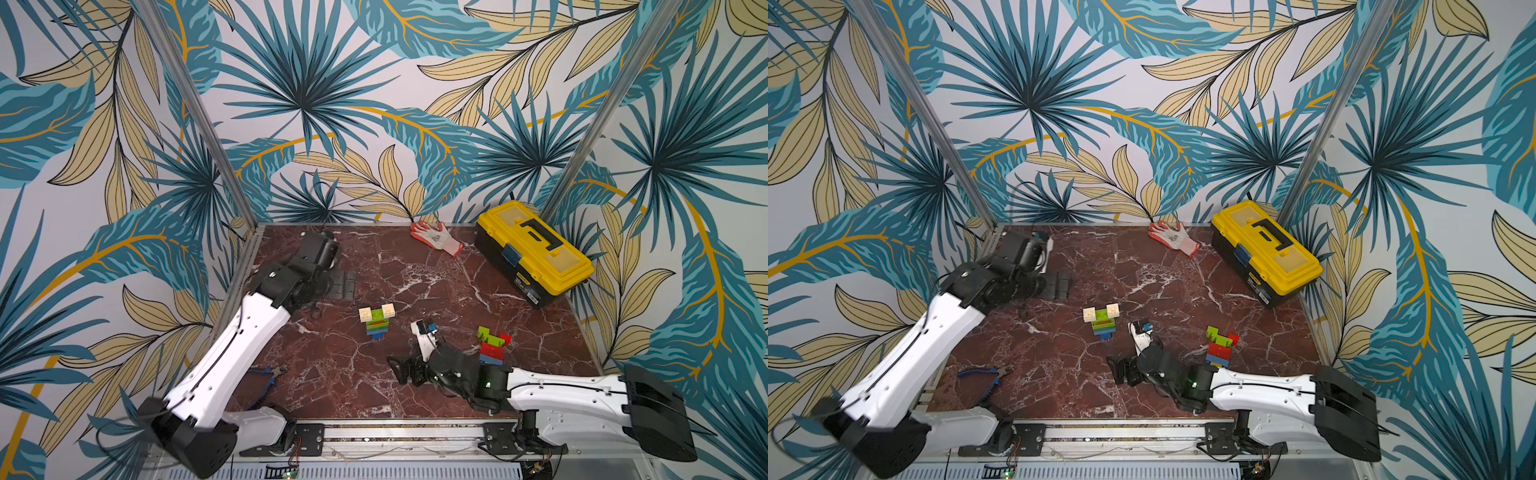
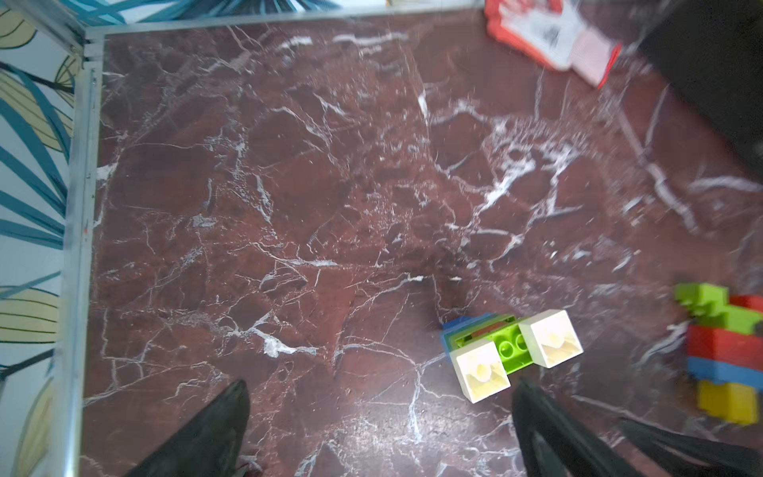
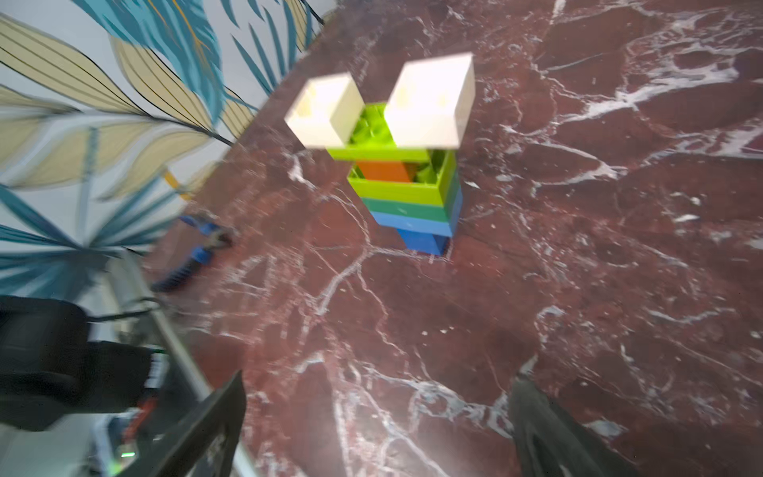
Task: Assemble a carrot with lego
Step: Adjust the lego brick at the center of the board.
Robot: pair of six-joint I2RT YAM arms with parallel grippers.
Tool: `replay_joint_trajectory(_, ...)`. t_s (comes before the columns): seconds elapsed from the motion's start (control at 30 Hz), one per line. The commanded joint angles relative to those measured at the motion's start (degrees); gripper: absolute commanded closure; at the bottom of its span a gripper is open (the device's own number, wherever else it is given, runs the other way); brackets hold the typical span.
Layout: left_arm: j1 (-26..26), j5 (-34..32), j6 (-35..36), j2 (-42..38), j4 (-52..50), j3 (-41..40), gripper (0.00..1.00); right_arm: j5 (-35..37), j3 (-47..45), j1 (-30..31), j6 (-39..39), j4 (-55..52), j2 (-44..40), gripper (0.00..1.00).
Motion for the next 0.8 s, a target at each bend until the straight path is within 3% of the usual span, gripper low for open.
replay_joint_trajectory(0.0,6.32,4.06,-2.31,-9.14,11.15,-7.43,0.01,14.77,-1.15,3.68,-4.40,10.31,7.10,0.04)
replay_joint_trajectory(0.13,8.16,3.09,-3.52,-17.52,16.76,-14.59,0.01,19.74,-3.83,5.98,-9.28,30.99,17.13,0.04)
replay_joint_trajectory(0.33,8.17,1.24,-2.95,-20.15,16.83,-16.70,0.01,23.10,-4.30,7.06,-19.04,61.43,33.31,0.05)
replay_joint_trajectory(0.53,8.14,1.48,-2.76,-19.76,16.81,-16.54,0.01,24.12,0.27,6.75,-25.98,69.09,40.82,0.03)
replay_joint_trajectory(0.77,8.11,1.26,-2.47,-19.43,16.83,-16.69,0.01,23.26,4.54,4.41,-30.05,66.25,43.09,0.02)
